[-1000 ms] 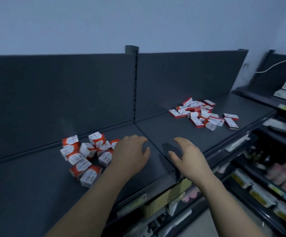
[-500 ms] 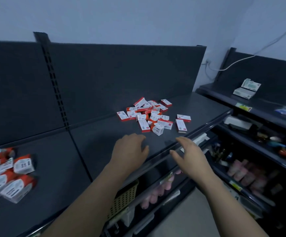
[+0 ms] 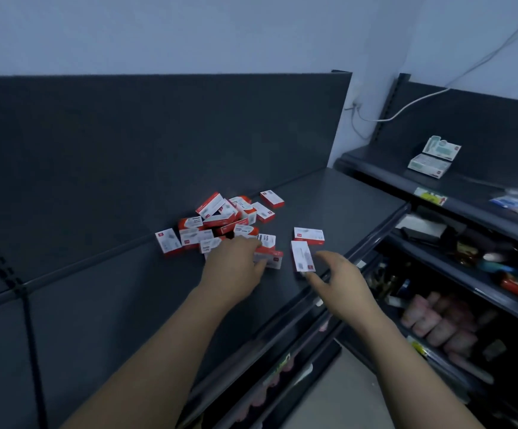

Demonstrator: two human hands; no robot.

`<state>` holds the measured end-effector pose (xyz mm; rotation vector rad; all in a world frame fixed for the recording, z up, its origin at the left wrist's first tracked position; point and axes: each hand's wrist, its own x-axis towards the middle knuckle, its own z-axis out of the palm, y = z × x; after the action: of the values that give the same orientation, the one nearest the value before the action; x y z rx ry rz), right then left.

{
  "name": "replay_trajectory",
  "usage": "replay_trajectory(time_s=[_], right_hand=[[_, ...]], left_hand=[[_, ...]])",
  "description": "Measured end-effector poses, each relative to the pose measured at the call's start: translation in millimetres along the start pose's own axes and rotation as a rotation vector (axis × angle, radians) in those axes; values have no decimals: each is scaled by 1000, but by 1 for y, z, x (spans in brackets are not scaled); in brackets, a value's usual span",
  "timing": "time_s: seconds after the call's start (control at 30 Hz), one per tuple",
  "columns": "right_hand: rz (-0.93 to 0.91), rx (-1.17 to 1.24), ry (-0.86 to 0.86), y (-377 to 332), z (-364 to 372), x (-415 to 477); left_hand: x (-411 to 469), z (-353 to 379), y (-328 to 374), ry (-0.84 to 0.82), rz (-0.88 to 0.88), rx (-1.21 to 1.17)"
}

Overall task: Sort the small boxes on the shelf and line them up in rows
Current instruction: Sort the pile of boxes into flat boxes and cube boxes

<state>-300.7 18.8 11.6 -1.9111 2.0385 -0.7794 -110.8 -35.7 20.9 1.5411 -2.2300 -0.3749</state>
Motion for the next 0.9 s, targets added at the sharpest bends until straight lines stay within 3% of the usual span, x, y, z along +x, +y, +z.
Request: replay_trajectory(time_s=[0.37,0.67,0.9], right_hand=[[71,174,-235,40,17,69],[-27,-21,-468,56,21,114],[-177,53,-468,65,22,130]], left_hand=[[70,22,-1,-231,-37,51],[79,27,3,-234,-100,59],[75,35,14,-156,-205,19]])
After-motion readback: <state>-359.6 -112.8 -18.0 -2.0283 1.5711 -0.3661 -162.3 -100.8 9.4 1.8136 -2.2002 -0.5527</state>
